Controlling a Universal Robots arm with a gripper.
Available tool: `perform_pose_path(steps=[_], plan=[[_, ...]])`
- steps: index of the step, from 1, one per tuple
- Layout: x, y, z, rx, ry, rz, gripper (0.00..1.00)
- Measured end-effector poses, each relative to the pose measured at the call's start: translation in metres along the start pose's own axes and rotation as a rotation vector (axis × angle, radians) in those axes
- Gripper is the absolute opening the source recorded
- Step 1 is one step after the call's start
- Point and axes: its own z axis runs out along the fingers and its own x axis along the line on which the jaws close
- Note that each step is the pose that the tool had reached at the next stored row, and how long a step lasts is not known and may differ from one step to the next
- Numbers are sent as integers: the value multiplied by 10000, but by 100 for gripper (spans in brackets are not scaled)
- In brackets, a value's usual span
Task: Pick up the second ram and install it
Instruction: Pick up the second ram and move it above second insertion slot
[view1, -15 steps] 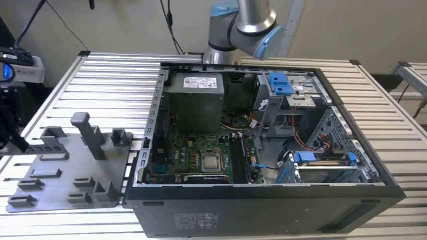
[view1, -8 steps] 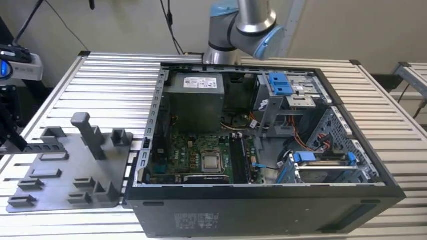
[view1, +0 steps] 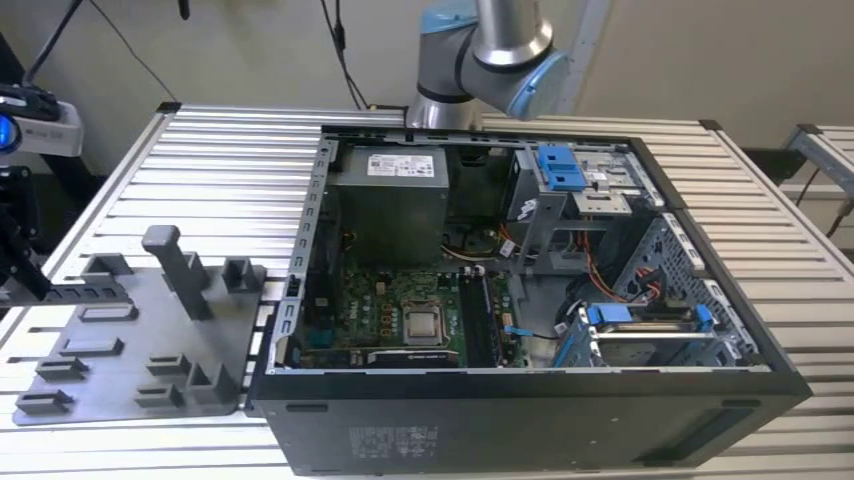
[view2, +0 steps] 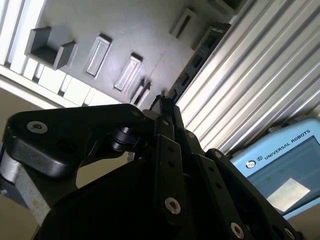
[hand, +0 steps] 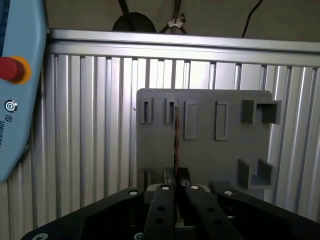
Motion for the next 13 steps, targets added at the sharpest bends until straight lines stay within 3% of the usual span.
perform_pose_path(steps=[13], plan=[[-1, -1, -103, 0, 47, 0, 14]])
